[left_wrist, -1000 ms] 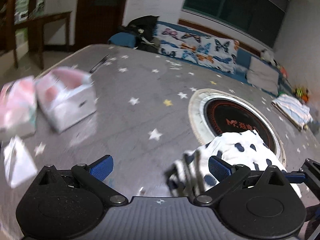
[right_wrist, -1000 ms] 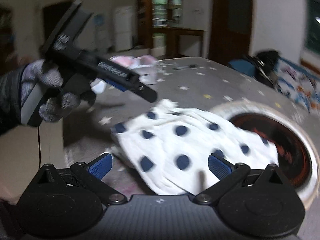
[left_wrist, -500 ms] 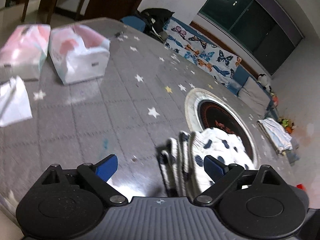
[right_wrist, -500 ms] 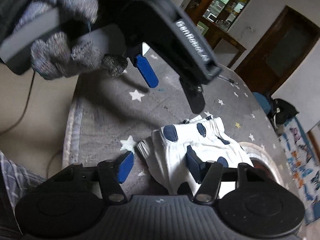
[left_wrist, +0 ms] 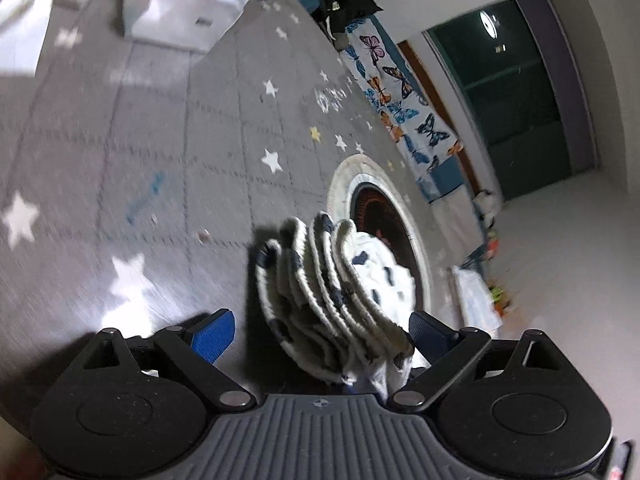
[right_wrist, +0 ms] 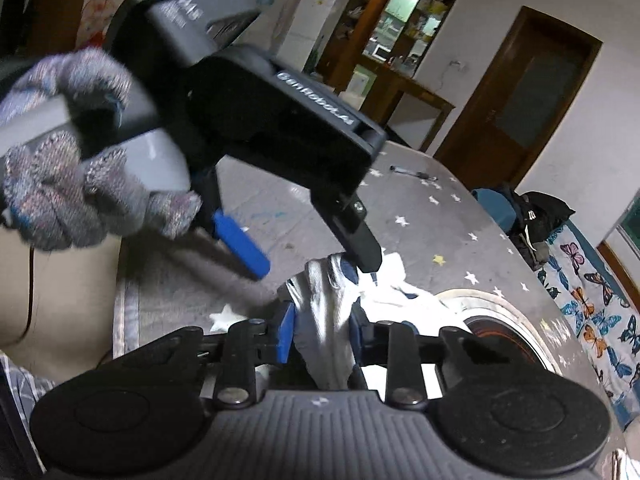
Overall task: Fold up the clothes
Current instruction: 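Lift the trouser bundle with both grippers pinching its folded edges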
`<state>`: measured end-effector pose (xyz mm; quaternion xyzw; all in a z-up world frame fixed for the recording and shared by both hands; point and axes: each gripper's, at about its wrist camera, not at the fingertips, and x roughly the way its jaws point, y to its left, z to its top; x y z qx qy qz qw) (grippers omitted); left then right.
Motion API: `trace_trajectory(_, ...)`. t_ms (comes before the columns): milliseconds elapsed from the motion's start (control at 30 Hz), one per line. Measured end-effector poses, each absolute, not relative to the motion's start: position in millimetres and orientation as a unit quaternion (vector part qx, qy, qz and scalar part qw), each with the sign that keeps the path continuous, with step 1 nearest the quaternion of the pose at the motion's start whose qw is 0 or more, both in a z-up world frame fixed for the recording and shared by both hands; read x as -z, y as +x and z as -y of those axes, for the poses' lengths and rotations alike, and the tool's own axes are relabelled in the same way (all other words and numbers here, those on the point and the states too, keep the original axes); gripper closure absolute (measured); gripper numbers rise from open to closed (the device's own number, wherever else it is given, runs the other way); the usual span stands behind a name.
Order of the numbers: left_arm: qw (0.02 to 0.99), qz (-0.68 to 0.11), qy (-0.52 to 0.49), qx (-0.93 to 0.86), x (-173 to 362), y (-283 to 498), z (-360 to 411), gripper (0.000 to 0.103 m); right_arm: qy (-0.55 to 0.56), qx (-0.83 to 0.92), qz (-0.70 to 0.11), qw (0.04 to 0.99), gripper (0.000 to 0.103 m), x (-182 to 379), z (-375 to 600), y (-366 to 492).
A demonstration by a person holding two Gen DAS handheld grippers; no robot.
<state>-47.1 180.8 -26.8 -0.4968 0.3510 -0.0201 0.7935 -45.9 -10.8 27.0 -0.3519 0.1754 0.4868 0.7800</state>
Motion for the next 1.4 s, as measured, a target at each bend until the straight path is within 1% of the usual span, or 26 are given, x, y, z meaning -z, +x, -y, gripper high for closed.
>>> trace_trajectory(167, 0.766, -0.346, -0.541, 0.033, 38, -42, -176, 0.008, -0.336, -0.491, -0.178, 0.784, 0.078, -31, 14, -42)
trace_trajectory(267, 0.768, -0.337, -0.543, 0.037, 39, -39, -173, 0.008, -0.336, -0.497, -0.180, 0.780, 0.078, -28, 16, -43)
trace_trajectory(367, 0.772, -0.338, -0.536, 0.040, 40, -36, -171, 0.014, -0.331, -0.505, -0.184, 0.776, 0.079, -25, 19, -45)
trace_trajectory(400, 0.773, -0.339, -0.534, 0.041, 40, -35, -171, 0.016, -0.328, -0.509, -0.183, 0.775, 0.084, -25, 20, -45)
trace_trajectory(467, 0.776, -0.340, -0.530, 0.043, 41, -33, -169, 0.023, -0.324, -0.517, -0.184, 0.771, 0.086, -25, 22, -47)
trace_trajectory(533, 0.776, -0.343, -0.528, 0.039, 44, -34, -171, 0.036, -0.326, -0.519, -0.183, 0.769, 0.086, -23, 23, -49)
trace_trajectory(567, 0.776, -0.344, -0.528, 0.037, 45, -34, -172, 0.040, -0.321, -0.523, -0.185, 0.768, 0.086, -23, 24, -49)
trace_trajectory(633, 0.775, -0.347, -0.527, 0.033, 48, -35, -173, 0.054, -0.310, -0.527, -0.187, 0.769, 0.085, -24, 27, -48)
trace_trajectory(667, 0.774, -0.349, -0.527, 0.031, 50, -36, -175, 0.057, -0.305, -0.528, -0.189, 0.770, 0.085, -26, 29, -47)
trace_trajectory(700, 0.773, -0.351, -0.527, 0.029, 52, -36, -176, 0.064, -0.298, -0.530, -0.190, 0.771, 0.085, -28, 32, -45)
trace_trajectory(733, 0.773, -0.352, -0.528, 0.027, 53, -37, -176, 0.068, -0.291, -0.531, -0.192, 0.773, 0.084, -30, 35, -42)
trace_trajectory(867, 0.778, -0.352, -0.520, 0.024, 53, -37, -175, 0.070, -0.259, -0.518, -0.214, 0.787, 0.080, -35, 50, -28)
trace_trajectory(900, 0.780, -0.351, -0.517, 0.023, 52, -38, -175, 0.070, -0.246, -0.511, -0.221, 0.794, 0.077, -37, 55, -22)
trace_trajectory(1067, 0.802, -0.345, -0.488, 0.021, 43, -38, -171, 0.073, -0.169, -0.461, -0.255, 0.833, 0.076, -41, 84, 13)
trace_trajectory(1100, 0.807, -0.344, -0.479, 0.020, 41, -37, -169, 0.073, -0.151, -0.448, -0.262, 0.842, 0.073, -41, 92, 21)
trace_trajectory(1133, 0.814, -0.343, -0.469, 0.018, 39, -37, -168, 0.074, -0.136, -0.432, -0.268, 0.850, 0.068, -38, 101, 30)
trace_trajectory(1200, 0.822, -0.341, -0.455, 0.017, 36, -35, -165, 0.074, -0.108, -0.400, -0.281, 0.866, 0.063, -33, 119, 46)
trace_trajectory(1400, 0.844, -0.339, -0.415, 0.011, 29, -31, -159, 0.074, -0.030, -0.323, -0.328, 0.887, 0.062, -12, 158, 87)
